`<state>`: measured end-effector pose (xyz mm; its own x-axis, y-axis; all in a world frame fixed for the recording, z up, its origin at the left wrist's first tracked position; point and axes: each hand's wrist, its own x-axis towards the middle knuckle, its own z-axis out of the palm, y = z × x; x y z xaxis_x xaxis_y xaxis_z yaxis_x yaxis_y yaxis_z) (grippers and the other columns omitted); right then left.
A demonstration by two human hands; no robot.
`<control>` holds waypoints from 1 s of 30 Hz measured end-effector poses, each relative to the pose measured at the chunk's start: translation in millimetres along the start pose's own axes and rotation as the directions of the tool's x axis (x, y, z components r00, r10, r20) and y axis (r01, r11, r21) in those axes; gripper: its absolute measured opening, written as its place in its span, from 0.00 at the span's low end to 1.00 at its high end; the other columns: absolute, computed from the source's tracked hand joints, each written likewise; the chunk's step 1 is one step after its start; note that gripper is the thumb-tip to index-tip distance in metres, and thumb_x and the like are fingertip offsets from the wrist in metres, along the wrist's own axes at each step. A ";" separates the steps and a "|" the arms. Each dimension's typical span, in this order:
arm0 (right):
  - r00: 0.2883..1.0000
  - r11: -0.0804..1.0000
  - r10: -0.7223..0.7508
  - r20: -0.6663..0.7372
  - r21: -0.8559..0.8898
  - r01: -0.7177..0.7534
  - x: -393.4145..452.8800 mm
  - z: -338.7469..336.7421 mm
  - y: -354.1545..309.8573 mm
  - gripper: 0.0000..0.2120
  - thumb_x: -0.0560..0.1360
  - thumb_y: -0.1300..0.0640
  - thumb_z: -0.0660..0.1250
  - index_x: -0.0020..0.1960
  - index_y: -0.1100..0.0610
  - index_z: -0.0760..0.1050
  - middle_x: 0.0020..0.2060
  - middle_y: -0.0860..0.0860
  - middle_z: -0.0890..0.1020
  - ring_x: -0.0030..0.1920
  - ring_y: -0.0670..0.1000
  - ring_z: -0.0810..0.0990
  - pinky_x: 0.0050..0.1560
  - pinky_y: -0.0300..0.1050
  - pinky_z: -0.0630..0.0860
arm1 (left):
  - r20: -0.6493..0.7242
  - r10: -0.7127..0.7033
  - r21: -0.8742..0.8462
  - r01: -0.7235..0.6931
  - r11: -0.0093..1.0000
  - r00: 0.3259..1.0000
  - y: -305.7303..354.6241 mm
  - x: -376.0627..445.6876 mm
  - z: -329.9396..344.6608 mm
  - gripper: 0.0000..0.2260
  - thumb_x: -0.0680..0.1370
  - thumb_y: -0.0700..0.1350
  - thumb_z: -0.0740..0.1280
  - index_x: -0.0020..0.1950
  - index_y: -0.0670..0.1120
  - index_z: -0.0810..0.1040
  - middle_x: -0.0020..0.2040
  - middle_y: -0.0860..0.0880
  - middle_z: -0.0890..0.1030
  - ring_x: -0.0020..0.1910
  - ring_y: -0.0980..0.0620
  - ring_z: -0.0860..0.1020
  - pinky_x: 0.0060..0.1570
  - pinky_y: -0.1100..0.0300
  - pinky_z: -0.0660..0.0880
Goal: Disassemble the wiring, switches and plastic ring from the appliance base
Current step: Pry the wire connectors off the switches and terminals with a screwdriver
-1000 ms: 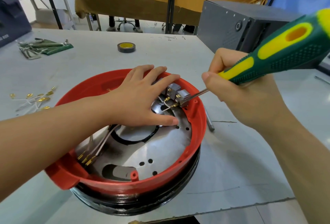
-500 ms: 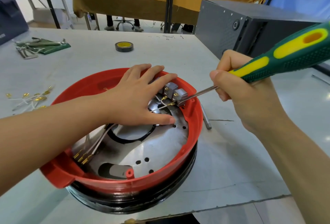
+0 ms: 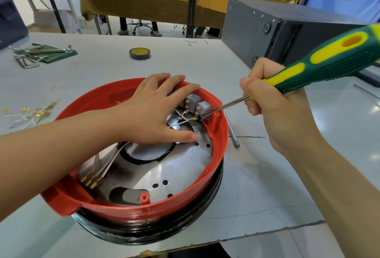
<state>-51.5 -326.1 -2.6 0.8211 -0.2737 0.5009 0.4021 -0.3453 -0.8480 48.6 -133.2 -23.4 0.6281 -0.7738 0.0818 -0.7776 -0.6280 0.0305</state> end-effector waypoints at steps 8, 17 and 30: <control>0.999 1.000 -0.003 -0.040 -0.017 0.003 -3.4 11.0 4.0 0.12 0.67 0.59 0.63 0.28 0.56 0.62 0.23 0.51 0.63 0.27 0.47 0.62 0.29 0.37 0.62 | -0.002 -0.002 -0.007 0.002 1.000 1.000 -0.3 -0.5 -0.6 0.44 0.63 0.79 0.52 0.74 0.64 0.41 0.77 0.55 0.47 0.75 0.47 0.45 0.72 0.45 0.49; 0.997 0.996 -0.079 -0.026 -0.048 0.078 -1.5 4.2 -3.7 0.12 0.67 0.60 0.63 0.29 0.59 0.62 0.22 0.47 0.64 0.27 0.48 0.63 0.31 0.39 0.62 | -0.011 -0.012 -0.113 0.010 0.994 1.000 6.9 -3.8 -7.6 0.42 0.65 0.73 0.59 0.74 0.61 0.48 0.78 0.54 0.48 0.76 0.49 0.44 0.72 0.49 0.48; 0.990 0.994 -0.110 -0.092 -0.006 0.110 -2.7 1.6 -10.5 0.11 0.65 0.51 0.63 0.28 0.51 0.64 0.22 0.46 0.65 0.27 0.50 0.63 0.31 0.41 0.61 | -0.081 0.014 -0.232 -0.033 0.972 0.997 3.7 -4.5 -16.0 0.10 0.70 0.56 0.72 0.46 0.56 0.76 0.76 0.50 0.58 0.75 0.53 0.51 0.72 0.57 0.51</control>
<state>-57.3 -320.3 4.7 0.7309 -0.3154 0.6052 0.4878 -0.3786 -0.7866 42.4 -130.7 -7.7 0.6126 -0.7735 0.1628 -0.7831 -0.5660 0.2576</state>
